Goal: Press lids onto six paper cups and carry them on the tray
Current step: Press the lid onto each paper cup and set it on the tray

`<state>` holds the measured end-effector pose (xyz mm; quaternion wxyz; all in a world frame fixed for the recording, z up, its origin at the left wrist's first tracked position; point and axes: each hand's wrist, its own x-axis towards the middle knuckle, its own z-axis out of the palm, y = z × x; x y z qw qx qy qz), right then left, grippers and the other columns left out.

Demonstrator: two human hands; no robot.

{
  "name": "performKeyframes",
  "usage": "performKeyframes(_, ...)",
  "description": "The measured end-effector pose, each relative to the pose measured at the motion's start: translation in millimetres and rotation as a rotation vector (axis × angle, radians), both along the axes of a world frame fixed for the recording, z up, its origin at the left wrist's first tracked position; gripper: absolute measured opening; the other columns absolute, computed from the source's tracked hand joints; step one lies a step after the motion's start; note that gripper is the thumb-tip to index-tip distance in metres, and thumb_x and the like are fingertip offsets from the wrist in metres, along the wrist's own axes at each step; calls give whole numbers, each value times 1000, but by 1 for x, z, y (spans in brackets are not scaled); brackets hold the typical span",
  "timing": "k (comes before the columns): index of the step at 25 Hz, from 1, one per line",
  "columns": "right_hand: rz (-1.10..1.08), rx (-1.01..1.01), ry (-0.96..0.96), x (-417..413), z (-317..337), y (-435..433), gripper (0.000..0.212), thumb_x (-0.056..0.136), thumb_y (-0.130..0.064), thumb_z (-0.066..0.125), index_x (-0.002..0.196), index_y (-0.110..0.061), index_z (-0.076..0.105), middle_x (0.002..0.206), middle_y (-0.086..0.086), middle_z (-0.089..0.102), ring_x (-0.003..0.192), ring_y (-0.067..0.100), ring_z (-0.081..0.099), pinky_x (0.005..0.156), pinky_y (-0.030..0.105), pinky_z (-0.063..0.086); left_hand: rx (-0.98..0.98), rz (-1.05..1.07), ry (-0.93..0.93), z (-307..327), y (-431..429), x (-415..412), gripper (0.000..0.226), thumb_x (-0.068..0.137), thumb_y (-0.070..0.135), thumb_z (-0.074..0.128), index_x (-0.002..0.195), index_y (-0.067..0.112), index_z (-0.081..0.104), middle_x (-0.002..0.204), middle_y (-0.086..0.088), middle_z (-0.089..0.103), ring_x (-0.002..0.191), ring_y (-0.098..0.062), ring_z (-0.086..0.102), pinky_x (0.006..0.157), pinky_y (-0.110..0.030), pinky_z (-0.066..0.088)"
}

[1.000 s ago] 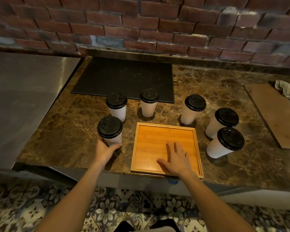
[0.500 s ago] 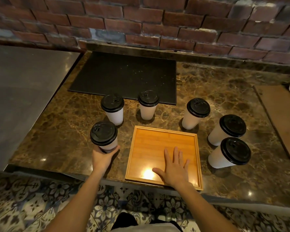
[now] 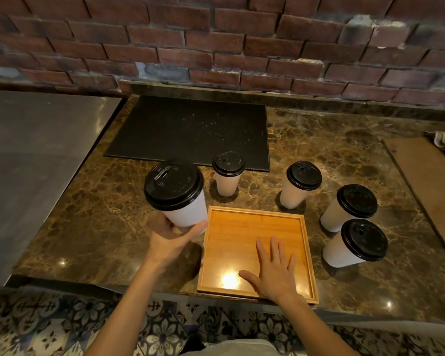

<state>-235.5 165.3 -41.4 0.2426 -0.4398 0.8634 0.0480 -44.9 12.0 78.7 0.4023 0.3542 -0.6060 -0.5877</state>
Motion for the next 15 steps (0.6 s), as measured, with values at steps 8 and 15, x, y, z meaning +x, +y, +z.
performKeyframes(8, -114, -157, -461, -2, 71, -8, 77, 95, -54, 50, 155, -17, 20, 163, 13, 17, 149, 29, 20, 120, 48, 23, -64, -498, 174, 86, 56, -29, 46, 66, 46, 79, 109, 42, 61, 105, 13, 67, 95, -7, 66, 73, -19, 54)
performKeyframes(15, 505, -937, -808, -35, 320, -10, 74, 85, -72, 50, 147, -35, 35, 147, -12, 46, 138, 14, 43, 107, 30, 42, -90, -720, 6, 91, 58, -28, 70, 53, 41, 88, 114, 26, 57, 109, 18, 67, 103, -2, 63, 81, -23, 53)
